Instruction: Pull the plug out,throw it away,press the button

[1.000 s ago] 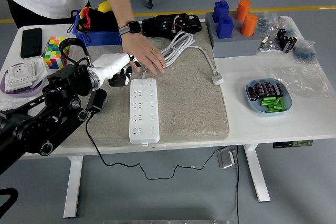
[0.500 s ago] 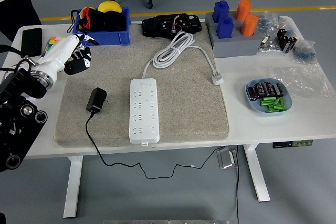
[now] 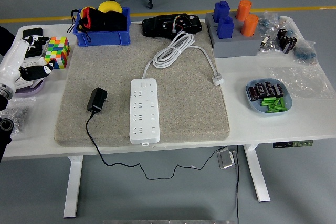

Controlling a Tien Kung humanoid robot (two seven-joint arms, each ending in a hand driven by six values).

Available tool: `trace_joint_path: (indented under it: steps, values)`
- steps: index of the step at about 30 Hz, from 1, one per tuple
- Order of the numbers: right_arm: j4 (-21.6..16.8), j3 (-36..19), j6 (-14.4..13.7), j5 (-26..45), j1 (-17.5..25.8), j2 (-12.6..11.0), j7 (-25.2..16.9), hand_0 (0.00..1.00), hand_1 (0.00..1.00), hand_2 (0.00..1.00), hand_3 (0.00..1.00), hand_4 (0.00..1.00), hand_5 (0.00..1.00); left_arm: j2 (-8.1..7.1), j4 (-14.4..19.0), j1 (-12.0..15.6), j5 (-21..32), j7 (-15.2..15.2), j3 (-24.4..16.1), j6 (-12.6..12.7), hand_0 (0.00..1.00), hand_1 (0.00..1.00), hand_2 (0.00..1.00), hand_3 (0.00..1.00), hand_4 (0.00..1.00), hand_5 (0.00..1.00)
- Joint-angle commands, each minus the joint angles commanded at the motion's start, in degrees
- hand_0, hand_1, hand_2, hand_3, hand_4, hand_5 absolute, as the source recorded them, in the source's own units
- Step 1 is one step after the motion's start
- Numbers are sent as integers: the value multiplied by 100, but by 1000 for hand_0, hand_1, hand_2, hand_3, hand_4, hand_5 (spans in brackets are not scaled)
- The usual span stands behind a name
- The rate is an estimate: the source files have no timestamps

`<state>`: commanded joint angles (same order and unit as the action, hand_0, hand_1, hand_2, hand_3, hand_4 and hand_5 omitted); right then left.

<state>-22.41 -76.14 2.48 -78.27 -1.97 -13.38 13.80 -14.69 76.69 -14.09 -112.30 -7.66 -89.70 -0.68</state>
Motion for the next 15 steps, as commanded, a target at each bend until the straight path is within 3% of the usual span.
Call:
trace_joint_path:
  steps: [7,15]
  values:
    - [-32,96,-3,35,-70,-47,-7,755,704,717,727,772,654,6,62,47,-14,-207,-132,-164,774,782,763,800,658,3]
    - [22,114,4,13,-44,-65,-1,755,704,716,728,772,654,3,107,30,-9,-159,-175,-137,770,773,767,797,662,2]
